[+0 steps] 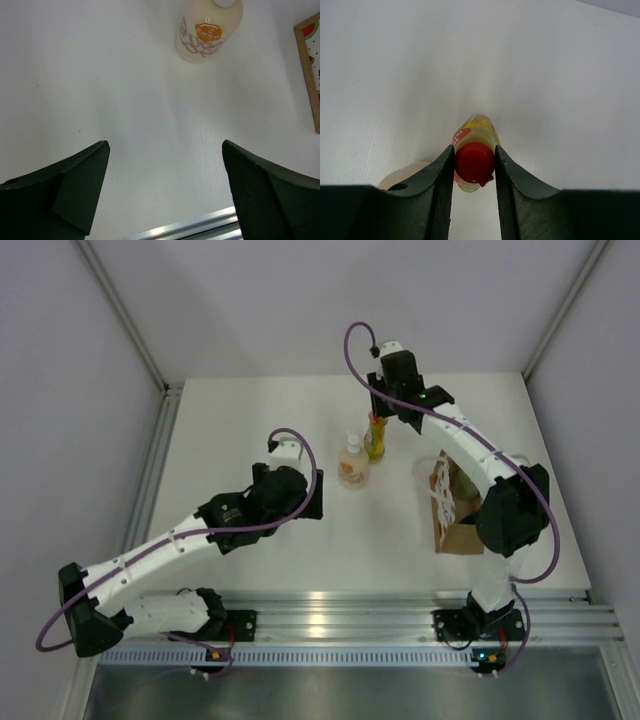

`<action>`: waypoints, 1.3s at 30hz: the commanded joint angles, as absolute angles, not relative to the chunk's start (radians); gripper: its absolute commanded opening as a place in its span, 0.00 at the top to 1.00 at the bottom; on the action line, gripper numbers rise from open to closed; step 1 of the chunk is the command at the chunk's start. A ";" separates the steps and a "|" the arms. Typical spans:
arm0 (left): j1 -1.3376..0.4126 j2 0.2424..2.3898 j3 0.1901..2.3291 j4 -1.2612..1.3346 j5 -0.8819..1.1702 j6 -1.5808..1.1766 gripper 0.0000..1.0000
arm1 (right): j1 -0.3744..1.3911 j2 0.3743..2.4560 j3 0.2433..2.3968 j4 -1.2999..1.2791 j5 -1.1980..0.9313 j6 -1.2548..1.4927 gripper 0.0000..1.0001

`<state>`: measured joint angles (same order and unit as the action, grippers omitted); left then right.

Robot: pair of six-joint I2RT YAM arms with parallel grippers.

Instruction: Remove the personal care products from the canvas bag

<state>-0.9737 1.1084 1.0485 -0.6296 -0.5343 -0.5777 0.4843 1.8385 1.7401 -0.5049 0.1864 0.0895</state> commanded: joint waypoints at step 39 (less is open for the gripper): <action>-0.977 1.170 1.118 -0.588 -0.333 -0.560 0.02 | 0.370 0.964 1.290 -1.103 0.542 0.445 0.40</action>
